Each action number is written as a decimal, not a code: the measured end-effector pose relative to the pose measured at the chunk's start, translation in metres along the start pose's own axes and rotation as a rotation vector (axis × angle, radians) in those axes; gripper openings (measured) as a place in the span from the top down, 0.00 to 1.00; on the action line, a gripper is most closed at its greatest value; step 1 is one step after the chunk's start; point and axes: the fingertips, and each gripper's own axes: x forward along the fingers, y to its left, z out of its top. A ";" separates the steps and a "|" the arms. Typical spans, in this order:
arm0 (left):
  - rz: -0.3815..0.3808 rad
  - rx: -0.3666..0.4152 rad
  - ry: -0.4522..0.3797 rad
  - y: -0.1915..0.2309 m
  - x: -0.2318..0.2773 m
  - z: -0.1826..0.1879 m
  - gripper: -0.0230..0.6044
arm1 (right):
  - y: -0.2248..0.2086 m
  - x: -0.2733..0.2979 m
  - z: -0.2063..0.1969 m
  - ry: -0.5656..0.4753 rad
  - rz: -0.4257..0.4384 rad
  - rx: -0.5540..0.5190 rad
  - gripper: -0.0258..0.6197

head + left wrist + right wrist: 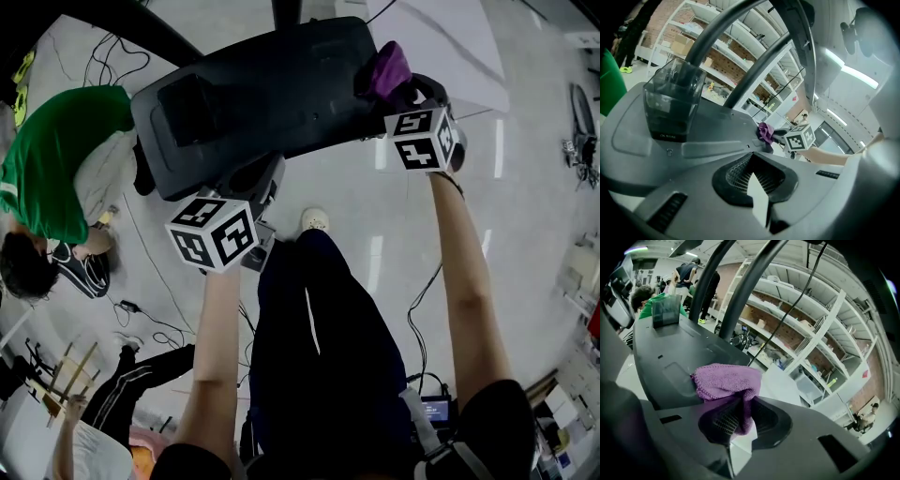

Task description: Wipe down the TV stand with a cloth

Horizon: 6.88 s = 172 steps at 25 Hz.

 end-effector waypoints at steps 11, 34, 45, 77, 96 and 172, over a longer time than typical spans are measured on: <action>0.003 -0.019 -0.022 0.026 -0.048 -0.003 0.95 | 0.051 -0.053 0.037 -0.086 -0.011 0.045 0.86; 0.207 -0.115 -0.190 0.148 -0.221 -0.009 0.95 | 0.311 -0.151 0.177 -0.288 0.391 -0.015 0.86; 0.217 -0.118 -0.192 0.187 -0.247 -0.014 0.95 | 0.409 -0.148 0.236 -0.308 0.535 0.087 0.85; 0.157 -0.086 -0.074 0.151 -0.148 -0.021 0.95 | 0.360 -0.105 0.181 -0.213 0.499 0.087 0.85; 0.129 -0.051 -0.030 0.092 -0.087 -0.027 0.95 | 0.291 -0.098 0.127 -0.194 0.457 0.136 0.85; 0.021 0.020 0.114 -0.040 0.048 -0.093 0.95 | 0.083 -0.083 -0.111 -0.009 0.111 0.491 0.85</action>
